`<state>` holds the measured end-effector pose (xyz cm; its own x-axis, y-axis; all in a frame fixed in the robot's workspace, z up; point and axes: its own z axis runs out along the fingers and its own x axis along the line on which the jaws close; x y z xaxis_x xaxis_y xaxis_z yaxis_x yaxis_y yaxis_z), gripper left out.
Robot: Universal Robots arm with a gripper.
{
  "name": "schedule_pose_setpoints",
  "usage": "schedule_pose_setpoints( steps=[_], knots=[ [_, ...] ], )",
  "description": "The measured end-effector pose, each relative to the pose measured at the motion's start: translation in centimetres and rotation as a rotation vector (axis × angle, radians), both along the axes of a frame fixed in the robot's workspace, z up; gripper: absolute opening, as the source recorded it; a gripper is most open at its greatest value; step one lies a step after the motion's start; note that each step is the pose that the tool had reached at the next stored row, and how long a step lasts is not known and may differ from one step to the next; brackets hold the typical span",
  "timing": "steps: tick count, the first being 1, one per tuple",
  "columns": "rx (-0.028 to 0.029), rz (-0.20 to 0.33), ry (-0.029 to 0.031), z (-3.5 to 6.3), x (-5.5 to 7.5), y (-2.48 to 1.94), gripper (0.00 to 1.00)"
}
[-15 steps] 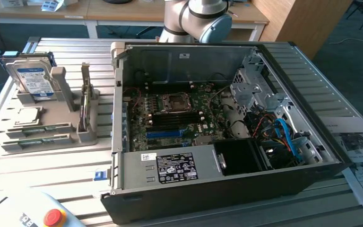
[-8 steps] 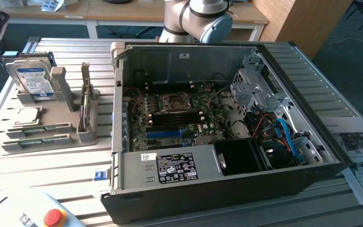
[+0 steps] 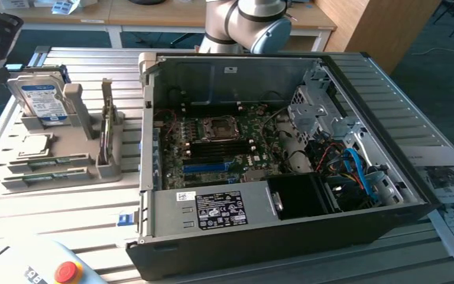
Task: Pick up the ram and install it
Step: 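Reach for the ram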
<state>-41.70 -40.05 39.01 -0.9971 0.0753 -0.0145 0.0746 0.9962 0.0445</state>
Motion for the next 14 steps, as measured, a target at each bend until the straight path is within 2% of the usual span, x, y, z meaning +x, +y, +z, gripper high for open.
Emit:
schedule_pose_setpoints(
  steps=[14],
  knots=[
    [0.0,0.0,0.0082,0.0,2.2,-0.18,0.1]
  ],
)
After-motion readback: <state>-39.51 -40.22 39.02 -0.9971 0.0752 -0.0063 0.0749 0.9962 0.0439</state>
